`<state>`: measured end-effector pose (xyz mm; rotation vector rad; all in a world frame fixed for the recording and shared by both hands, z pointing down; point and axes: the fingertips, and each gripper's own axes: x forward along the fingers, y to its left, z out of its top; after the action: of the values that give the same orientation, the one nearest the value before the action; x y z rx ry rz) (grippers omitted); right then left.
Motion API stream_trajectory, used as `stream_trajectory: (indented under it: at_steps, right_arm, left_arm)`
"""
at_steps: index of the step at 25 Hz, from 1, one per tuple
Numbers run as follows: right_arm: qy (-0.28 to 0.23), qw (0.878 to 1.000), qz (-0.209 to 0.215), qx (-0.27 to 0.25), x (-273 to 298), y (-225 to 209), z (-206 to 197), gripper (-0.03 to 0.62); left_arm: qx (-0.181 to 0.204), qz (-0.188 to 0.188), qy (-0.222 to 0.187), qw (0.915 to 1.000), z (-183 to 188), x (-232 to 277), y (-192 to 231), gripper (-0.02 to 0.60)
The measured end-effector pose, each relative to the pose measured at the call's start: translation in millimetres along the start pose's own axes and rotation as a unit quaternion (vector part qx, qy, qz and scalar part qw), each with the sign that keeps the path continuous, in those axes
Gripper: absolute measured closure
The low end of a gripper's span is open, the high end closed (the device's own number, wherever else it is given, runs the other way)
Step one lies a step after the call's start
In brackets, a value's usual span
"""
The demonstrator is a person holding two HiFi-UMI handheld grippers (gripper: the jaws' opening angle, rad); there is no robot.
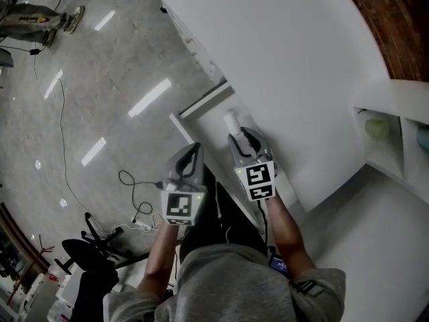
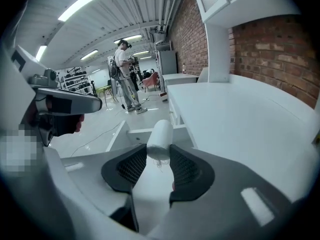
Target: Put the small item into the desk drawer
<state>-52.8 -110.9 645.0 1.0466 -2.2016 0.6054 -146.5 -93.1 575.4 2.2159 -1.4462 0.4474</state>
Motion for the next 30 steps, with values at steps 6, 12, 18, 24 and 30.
stream_trajectory:
  at_steps: [6, 12, 18, 24, 30]
  right_arm:
    - [0.03, 1.0, 0.006, 0.004, 33.8, -5.6, -23.6, 0.444]
    - [0.057, 0.998, 0.01, -0.01, 69.5, -11.9, -43.5, 0.444]
    - [0.076, 0.997, 0.017, -0.013, 90.8, -13.2, -58.5, 0.442]
    - [0.092, 0.996, 0.016, -0.011, 105.6, -19.2, -72.4, 0.441]
    - [0.097, 0.995, 0.002, -0.015, 111.7, -23.4, -78.7, 0.436]
  left_arm:
    - [-0.012, 0.003, 0.022, 0.9997, -22.3, 15.3, 10.8, 0.569]
    - [-0.023, 0.005, 0.038, 0.999, -38.0, 29.3, 19.6, 0.569]
    - [-0.033, 0.003, 0.048, 0.9983, -45.8, 39.5, 23.4, 0.569]
    - [-0.038, 0.003, 0.055, 0.9978, -52.2, 48.1, 25.1, 0.569]
    - [-0.039, 0.001, 0.058, 0.9975, -53.6, 48.3, 21.0, 0.569]
